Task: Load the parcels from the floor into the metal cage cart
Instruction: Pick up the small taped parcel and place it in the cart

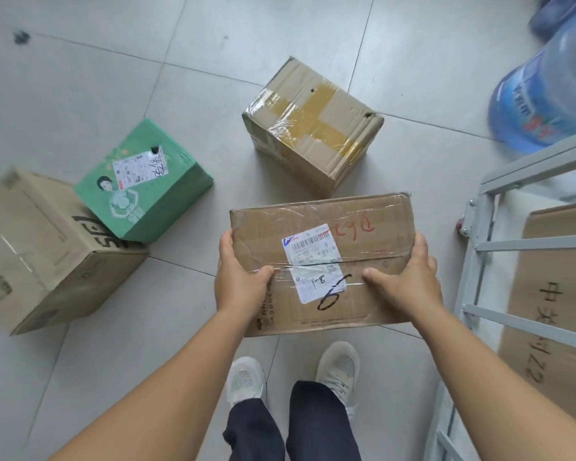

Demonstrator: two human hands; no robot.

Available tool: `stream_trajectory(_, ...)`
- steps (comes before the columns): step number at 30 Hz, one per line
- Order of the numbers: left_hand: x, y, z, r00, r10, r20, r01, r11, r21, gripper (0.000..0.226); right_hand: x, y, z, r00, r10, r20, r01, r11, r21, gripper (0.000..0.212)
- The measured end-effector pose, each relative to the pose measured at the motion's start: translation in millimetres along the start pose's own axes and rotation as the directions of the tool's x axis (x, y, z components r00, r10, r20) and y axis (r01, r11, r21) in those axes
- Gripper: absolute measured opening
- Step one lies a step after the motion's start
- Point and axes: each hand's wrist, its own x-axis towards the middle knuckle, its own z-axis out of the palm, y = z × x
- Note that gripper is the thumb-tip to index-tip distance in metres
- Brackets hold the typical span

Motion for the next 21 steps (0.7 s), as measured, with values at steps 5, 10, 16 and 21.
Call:
stream_trajectory(5, -60, 79, -66, 0.988, 0.151, 0.005, -0.151, 0.988, 0.005, 0.089, -75, -44, -81, 0.997, -0.031, -0.073, 0.038, 0.994, 0.101, 0.111)
stream_trajectory(10, -121, 150, -122, 0.953, 0.304, 0.01, -0.304, 0.953, -0.013, 0.09, -150, -86, -158, 0.987, -0.041, -0.156, 0.067, 0.985, 0.162, 0.109)
stream_trajectory(16, -192, 210, -181, 0.858, 0.513, 0.02, -0.512, 0.858, -0.034, 0.088, -245, -111, -230, 0.935, -0.086, -0.345, 0.178, 0.952, 0.247, 0.106)
stream_trajectory(21, -255, 244, -224, 0.744, 0.668, 0.02, -0.662, 0.741, -0.108, 0.082, -338, -114, -280, 0.856, -0.088, -0.51, 0.258, 0.927, 0.272, 0.107)
